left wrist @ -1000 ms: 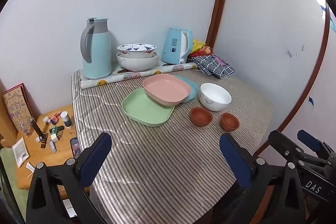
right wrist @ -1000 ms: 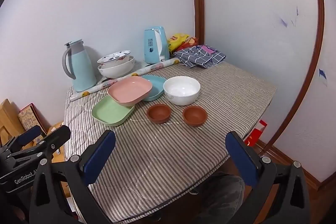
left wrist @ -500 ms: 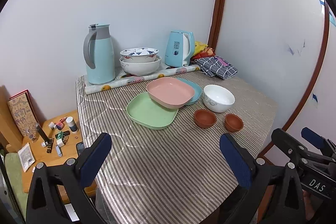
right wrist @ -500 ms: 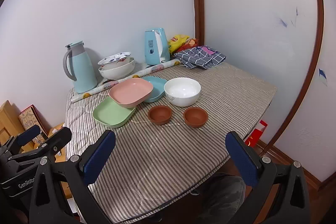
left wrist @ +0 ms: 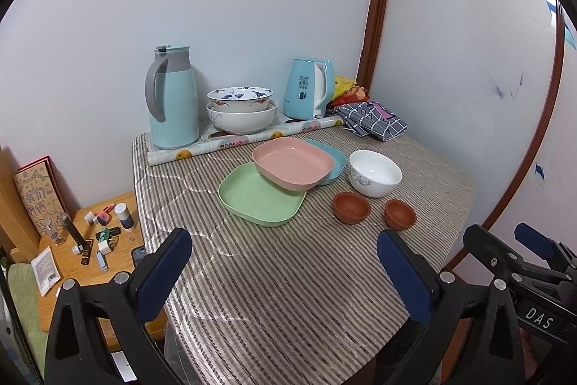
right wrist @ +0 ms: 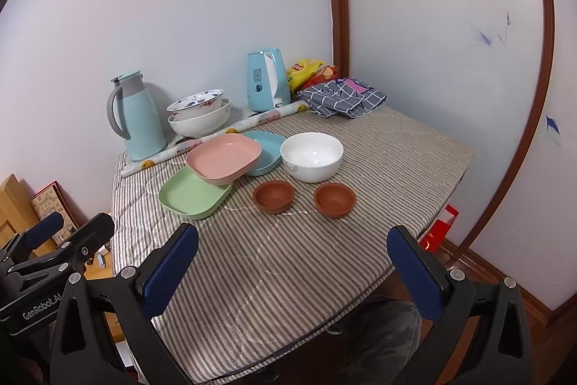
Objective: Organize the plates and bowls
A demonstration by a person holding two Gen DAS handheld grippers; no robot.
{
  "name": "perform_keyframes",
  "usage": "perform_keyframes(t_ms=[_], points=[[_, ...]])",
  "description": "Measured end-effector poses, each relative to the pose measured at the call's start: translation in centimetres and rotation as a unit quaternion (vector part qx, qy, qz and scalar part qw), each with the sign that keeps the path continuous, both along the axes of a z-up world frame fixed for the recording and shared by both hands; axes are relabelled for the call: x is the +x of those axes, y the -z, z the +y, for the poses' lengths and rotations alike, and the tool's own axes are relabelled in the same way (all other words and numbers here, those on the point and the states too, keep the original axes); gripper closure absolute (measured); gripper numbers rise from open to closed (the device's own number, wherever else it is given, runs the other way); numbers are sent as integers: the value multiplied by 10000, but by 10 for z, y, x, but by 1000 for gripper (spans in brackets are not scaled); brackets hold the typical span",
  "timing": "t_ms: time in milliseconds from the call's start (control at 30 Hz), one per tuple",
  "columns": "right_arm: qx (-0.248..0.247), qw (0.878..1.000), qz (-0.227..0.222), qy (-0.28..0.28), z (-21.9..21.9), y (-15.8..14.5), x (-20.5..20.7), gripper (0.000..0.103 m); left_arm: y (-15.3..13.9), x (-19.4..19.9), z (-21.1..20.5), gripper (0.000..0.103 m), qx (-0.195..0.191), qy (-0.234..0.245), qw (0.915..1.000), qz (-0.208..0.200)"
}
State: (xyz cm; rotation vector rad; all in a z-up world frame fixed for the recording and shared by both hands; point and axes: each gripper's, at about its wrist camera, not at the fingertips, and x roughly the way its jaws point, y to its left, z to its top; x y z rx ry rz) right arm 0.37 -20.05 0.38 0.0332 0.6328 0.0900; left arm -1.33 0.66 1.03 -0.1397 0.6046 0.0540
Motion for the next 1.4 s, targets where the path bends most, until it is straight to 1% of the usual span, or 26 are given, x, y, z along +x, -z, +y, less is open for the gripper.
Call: perform_keyframes(t_ms=[200, 500, 1400], points=[[4, 10000, -8, -2, 0, 0, -1, 0, -2, 0, -4, 0, 56, -7, 10000, 17], [14, 10000, -11, 0, 0, 0, -3, 0, -2, 2, -1, 0, -16, -17, 10000, 34], [51, 10000, -28, 9, 1, 0, -7, 0, 0, -1, 2, 0, -39, -101, 9999, 6]])
